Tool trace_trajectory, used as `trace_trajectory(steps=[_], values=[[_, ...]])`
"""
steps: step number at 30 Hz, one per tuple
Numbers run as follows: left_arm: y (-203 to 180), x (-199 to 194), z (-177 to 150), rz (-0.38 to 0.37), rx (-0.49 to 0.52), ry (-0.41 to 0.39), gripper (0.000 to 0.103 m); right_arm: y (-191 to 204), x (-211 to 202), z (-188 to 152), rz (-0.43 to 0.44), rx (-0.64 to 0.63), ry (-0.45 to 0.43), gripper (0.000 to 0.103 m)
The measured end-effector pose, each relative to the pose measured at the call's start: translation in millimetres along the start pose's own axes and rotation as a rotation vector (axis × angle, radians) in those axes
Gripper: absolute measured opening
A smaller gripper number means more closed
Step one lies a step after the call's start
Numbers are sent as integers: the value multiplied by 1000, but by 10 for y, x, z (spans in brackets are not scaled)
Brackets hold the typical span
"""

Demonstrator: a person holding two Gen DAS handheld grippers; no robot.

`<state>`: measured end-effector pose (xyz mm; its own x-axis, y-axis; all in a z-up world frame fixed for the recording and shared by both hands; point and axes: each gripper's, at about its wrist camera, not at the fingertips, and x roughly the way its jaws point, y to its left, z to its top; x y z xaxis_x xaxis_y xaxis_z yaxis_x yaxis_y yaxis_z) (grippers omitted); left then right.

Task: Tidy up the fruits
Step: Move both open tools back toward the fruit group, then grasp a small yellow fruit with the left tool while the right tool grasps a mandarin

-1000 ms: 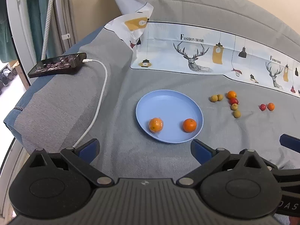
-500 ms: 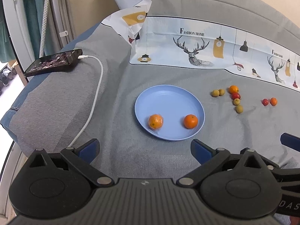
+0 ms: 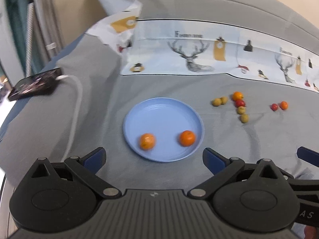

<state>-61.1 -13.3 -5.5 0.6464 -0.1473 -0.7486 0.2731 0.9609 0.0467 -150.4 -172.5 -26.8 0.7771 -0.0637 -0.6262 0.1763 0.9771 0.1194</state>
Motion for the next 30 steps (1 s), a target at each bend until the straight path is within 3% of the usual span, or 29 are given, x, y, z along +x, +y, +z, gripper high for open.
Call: trace_trajectory(steps=[7, 14, 23, 30], values=[[-505, 279, 265, -88, 48, 32, 103, -574, 69, 46, -119, 89, -35, 102], [-1247, 820, 524, -172, 136, 63, 103, -1479, 353, 143, -300, 210, -71, 102], [-2139, 1859, 718, -185, 189, 172, 103, -2819, 1550, 381, -510, 321, -73, 102], [-2433, 2467, 796, -155, 207, 196, 103, -3392, 2506, 485, -482, 311, -28, 102]])
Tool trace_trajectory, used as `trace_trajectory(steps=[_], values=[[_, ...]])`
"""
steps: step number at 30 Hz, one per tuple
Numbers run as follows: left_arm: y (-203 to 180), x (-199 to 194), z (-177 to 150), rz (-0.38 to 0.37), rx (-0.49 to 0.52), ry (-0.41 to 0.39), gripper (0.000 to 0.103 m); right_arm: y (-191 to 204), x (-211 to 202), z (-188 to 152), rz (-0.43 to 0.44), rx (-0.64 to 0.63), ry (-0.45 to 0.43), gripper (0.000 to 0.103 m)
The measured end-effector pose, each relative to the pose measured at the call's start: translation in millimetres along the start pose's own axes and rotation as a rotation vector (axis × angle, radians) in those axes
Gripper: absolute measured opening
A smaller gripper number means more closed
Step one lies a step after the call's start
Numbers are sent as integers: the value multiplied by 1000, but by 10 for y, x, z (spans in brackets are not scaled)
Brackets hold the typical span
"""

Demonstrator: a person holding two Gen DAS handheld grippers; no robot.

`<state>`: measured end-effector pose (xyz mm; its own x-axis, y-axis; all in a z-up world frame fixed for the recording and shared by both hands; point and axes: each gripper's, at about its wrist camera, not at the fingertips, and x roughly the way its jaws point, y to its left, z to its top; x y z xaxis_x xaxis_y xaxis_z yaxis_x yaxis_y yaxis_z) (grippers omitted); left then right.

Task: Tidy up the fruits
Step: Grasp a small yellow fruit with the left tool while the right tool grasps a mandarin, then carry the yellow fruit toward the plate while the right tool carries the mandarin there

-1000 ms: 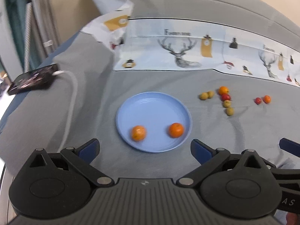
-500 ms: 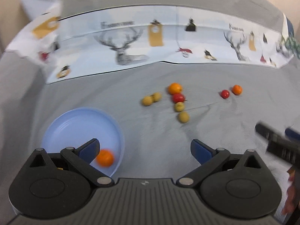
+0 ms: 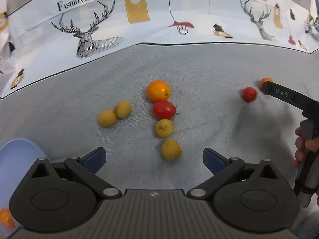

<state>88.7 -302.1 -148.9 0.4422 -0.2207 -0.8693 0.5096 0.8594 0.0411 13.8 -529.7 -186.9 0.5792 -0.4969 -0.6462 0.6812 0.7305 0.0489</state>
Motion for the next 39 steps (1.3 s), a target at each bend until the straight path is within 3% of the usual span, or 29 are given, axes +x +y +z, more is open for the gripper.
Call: trace_trajectory(steps=[5, 9, 18, 19, 20, 21, 22, 23, 24, 31, 39], values=[[-14, 372, 125, 38, 16, 13, 103, 51, 390, 5, -14, -17, 30, 102], [50, 561, 176, 35, -13, 45, 103, 81, 489, -19, -39, -43, -4, 102], [56, 540, 112, 25, -33, 59, 103, 78, 480, -34, -47, -40, -21, 102], [48, 523, 96, 18, -32, 61, 99, 79, 477, -33, -48, -41, -20, 102], [43, 490, 79, 6, -35, 50, 86, 74, 459, -41, -47, -42, -19, 101], [29, 435, 64, 2, -33, 30, 78, 81, 432, -42, -48, -46, -28, 88], [-1, 384, 58, 0, -15, 17, 55, 98, 398, -44, -39, -63, -40, 67], [-27, 343, 55, -17, 3, 16, 27, 119, 372, -51, -23, -86, -50, 55], [-48, 310, 53, -27, 11, 22, 28, 151, 349, -58, -18, -110, -55, 40], [-62, 117, 32, -25, 16, -2, 28, 105, 277, -10, -27, -70, -106, 39], [-23, 211, -155, -33, 46, 1, 29, 76, 313, -67, -49, -59, -71, 39]])
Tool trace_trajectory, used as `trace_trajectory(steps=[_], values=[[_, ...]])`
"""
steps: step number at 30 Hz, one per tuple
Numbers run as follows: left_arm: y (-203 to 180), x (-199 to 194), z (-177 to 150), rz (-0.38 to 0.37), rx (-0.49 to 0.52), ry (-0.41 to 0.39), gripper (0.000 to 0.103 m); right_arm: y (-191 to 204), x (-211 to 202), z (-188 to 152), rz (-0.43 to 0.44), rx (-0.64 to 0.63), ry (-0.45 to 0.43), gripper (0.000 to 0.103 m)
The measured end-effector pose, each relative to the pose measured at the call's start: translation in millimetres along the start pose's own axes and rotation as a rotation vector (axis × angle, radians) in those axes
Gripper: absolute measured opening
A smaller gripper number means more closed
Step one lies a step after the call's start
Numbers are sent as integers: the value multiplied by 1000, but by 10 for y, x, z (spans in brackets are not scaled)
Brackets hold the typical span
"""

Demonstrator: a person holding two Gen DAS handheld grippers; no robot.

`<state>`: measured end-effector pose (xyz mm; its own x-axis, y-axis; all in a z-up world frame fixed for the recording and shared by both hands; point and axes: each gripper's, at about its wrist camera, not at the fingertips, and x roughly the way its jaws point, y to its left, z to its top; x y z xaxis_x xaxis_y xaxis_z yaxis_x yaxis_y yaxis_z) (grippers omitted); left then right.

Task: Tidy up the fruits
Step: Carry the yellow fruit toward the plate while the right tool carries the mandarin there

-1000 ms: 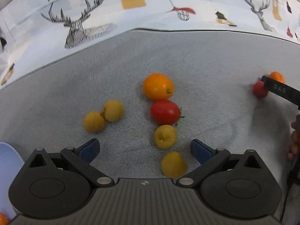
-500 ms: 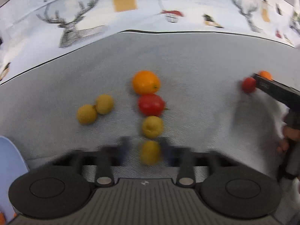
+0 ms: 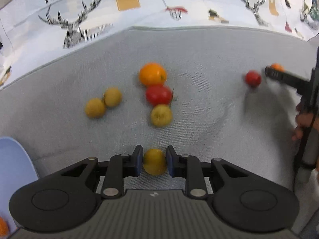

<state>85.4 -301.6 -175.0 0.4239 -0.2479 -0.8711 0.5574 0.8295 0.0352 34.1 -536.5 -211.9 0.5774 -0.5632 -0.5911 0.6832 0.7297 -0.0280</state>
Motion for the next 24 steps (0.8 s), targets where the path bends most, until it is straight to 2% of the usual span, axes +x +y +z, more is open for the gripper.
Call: trace_trajectory(steps=[3, 5, 6, 8, 9, 10, 14, 20, 24], values=[[-12, -24, -42, 8, 20, -18, 33, 16, 5, -11, -3, -14, -2, 40], [-3, -22, -43, 10, 19, -16, 41, 31, 10, -8, -7, -23, -2, 40], [1, -17, -39, 9, 17, -18, 42, 45, 14, -8, -11, -30, -2, 41], [-5, -13, -41, 6, 24, -19, 40, 63, 17, -17, -11, -39, -7, 42], [-14, -20, -40, 3, 31, -19, 36, 64, 18, -14, -11, -39, -6, 41], [-32, -32, -38, -10, 40, -16, 27, 62, 16, -9, -9, -37, -5, 40], [-92, -136, -28, -11, 52, -23, 27, 22, -12, 18, -12, 7, -35, 39], [-66, -634, -21, 9, 59, -57, 27, -21, -268, 87, -43, 9, -151, 39], [138, -1097, -125, 33, 31, -54, 28, -30, -774, 204, -9, 22, -197, 39]])
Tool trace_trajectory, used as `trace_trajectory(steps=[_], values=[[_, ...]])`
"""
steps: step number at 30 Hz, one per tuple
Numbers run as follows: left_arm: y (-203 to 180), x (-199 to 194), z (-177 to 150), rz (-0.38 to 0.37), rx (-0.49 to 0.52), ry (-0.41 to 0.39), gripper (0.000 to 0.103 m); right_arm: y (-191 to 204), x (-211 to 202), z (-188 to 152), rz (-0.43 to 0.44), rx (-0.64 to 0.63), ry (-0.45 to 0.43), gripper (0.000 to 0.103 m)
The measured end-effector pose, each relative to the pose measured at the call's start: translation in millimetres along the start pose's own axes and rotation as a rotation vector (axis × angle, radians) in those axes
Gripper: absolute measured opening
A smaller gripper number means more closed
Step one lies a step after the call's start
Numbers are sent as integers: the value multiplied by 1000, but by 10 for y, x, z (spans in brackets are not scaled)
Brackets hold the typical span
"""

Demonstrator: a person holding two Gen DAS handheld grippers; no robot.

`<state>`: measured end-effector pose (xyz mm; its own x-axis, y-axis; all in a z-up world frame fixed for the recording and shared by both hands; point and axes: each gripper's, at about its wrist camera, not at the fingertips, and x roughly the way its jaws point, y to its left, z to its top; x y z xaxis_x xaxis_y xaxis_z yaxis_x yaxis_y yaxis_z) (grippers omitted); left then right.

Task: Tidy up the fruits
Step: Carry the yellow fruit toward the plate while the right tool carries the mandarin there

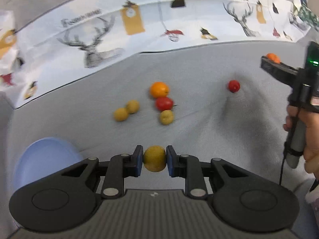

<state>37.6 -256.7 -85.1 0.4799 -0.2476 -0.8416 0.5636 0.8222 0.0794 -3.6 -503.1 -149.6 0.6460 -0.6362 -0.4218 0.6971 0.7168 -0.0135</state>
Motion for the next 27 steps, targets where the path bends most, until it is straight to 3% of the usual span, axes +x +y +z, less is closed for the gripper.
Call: trace_trajectory(steps=[5, 12, 18, 27], values=[[403, -609, -287, 43, -60, -45, 27, 148, -995, 126, 147, -2, -61, 39], [873, -1271, -825, 106, -143, -53, 27, 471, -2322, -54, 472, -11, 95, 39], [1180, -1724, -1357, 126, -223, -74, 27, 807, -3273, -208, 679, -99, 192, 39], [1603, -2150, -1921, 111, -350, -135, 27, 1141, -4216, -259, 755, -325, 86, 39]])
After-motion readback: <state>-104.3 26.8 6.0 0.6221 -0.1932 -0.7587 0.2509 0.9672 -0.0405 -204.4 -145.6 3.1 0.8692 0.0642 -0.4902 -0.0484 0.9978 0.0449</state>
